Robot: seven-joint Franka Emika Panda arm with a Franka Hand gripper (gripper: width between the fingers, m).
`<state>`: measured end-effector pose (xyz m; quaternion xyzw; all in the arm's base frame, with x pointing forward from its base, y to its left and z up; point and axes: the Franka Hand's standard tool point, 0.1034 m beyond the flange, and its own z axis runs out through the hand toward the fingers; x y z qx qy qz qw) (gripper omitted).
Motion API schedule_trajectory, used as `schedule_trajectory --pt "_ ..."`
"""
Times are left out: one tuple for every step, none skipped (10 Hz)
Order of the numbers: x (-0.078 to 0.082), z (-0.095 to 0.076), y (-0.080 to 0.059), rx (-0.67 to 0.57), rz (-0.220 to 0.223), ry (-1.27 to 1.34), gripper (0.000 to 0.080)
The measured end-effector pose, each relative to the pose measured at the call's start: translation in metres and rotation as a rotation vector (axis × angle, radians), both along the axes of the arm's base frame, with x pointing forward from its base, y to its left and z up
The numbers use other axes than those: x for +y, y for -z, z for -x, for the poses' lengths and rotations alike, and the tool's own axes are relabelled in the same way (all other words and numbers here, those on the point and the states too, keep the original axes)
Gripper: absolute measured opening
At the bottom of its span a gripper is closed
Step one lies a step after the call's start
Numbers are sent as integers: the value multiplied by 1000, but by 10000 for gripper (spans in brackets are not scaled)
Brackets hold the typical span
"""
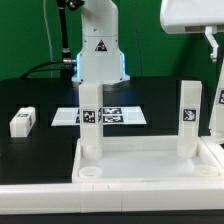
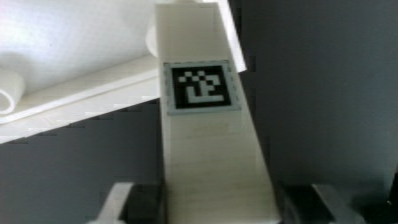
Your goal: Assemble desk
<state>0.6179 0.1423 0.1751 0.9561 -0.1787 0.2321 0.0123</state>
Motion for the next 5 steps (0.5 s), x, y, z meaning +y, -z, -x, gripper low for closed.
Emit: schedule_trajectory --pt "-2 -2 -2 -2 1 -29 292" --pt "-25 -12 -12 -32 2 -95 292" --pt "-49 -19 -18 -48 -1 -116 292" --pt "-57 -21 -20 -57 -4 -131 292" --pt "-64 -25 -22 -77 3 -155 292"
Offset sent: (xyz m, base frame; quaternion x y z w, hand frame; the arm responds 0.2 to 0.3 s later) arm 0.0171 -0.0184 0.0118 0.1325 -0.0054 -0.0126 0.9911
